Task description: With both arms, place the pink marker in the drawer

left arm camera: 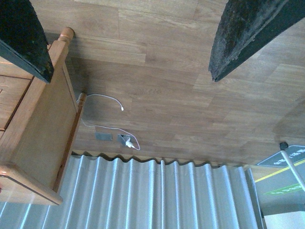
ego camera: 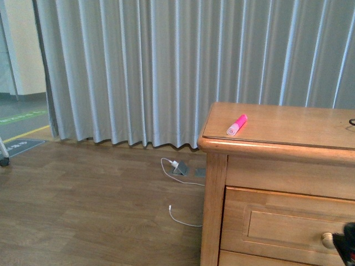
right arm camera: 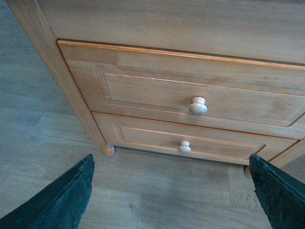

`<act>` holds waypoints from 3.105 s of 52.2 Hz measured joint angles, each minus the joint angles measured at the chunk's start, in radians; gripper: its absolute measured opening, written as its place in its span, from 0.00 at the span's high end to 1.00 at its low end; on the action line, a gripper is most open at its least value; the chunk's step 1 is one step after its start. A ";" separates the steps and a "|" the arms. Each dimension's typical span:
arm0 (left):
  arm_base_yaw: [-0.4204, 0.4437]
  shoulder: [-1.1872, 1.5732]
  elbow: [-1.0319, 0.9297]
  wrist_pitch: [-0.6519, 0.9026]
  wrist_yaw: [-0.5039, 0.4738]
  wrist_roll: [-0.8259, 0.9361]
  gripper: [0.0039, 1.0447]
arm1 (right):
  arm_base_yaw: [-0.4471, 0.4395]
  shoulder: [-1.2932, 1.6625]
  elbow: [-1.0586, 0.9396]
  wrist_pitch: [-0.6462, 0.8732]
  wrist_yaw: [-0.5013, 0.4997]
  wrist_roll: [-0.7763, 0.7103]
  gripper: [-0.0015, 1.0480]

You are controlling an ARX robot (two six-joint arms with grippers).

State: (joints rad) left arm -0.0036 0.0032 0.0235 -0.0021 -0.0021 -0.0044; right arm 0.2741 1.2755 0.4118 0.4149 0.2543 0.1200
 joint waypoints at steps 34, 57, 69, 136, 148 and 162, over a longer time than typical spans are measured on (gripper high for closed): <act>0.000 0.000 0.000 0.000 0.000 0.000 0.06 | -0.100 0.667 0.388 0.214 0.006 0.000 0.08; 0.000 0.000 0.000 0.000 0.000 0.000 0.06 | -0.146 0.782 0.464 0.222 0.013 -0.011 0.08; 0.000 0.000 0.000 0.000 0.000 0.000 0.06 | -0.156 0.800 0.472 0.216 0.010 -0.015 0.08; 0.000 0.000 0.000 0.000 0.000 0.000 0.06 | -0.173 0.701 0.320 0.218 -0.042 -0.032 0.77; 0.000 0.000 0.000 0.000 0.000 0.000 0.06 | -0.162 0.568 0.166 0.187 -0.074 -0.029 0.78; 0.000 0.000 0.000 0.000 0.000 0.000 0.06 | -0.174 0.404 -0.060 0.229 -0.145 -0.027 0.78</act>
State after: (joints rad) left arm -0.0036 0.0032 0.0235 -0.0021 -0.0017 -0.0044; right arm 0.1001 1.6798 0.3515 0.6434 0.1093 0.0929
